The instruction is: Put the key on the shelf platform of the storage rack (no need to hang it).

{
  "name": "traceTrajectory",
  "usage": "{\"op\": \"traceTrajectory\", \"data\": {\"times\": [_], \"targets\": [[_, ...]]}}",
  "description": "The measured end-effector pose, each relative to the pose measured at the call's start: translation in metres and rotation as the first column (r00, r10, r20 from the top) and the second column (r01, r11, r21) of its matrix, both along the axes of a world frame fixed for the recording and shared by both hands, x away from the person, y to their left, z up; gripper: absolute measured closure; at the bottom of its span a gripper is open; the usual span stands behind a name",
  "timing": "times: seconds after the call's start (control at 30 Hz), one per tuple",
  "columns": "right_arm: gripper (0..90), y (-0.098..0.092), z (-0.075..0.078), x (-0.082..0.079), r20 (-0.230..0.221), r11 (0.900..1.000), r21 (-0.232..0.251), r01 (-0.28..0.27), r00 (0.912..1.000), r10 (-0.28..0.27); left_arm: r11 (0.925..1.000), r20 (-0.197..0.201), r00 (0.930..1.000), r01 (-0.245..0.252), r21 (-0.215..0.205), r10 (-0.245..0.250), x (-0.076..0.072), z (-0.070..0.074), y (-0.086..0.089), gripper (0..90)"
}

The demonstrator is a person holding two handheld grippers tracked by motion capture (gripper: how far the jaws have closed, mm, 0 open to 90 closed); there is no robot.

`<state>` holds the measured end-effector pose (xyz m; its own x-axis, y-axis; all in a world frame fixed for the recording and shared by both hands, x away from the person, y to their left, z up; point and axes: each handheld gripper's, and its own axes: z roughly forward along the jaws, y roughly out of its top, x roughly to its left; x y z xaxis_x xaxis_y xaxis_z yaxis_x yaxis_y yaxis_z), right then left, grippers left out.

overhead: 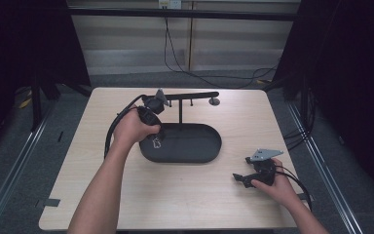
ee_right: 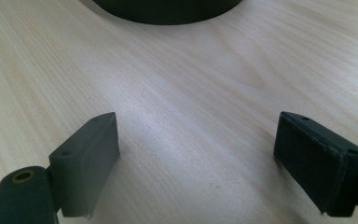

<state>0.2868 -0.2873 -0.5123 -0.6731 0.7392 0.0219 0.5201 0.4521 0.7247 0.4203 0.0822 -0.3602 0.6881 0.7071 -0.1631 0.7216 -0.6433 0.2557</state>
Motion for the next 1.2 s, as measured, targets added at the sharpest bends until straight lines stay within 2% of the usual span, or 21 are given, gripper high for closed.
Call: {"op": "traceTrajectory", "data": {"times": [0.23, 0.43, 0.67, 0.87, 1.2], "targets": [[13.4, 0.000, 0.000, 0.000, 0.000, 1.000, 0.000, 0.000, 1.0000, 0.000, 0.9999, 0.011, 0.9998, -0.014, 0.007, 0.014, 0.003, -0.006, -0.002, 63.0], [13.4, 0.000, 0.000, 0.000, 0.000, 1.000, 0.000, 0.000, 1.0000, 0.000, 0.9998, 0.031, 0.9994, -0.018, -0.002, 0.019, 0.005, -0.010, -0.004, 62.9], [13.4, 0.000, 0.000, 0.000, 0.001, 1.000, 0.000, 0.000, 1.0000, 0.000, 0.9997, 0.035, 0.9991, -0.023, 0.007, 0.023, 0.006, -0.023, -0.006, 62.9], [13.4, 0.000, 0.000, 0.000, 0.001, 1.000, 0.000, 0.000, 1.0000, 0.000, 0.9992, 0.030, 0.9988, -0.040, -0.008, 0.040, 0.007, -0.034, -0.006, 62.9], [13.4, 0.000, 0.000, 0.000, 0.001, 1.000, 0.000, 0.000, 1.0000, 0.000, 0.9997, 0.037, 0.9990, -0.023, -0.003, 0.023, 0.005, -0.043, -0.009, 62.8]]}}
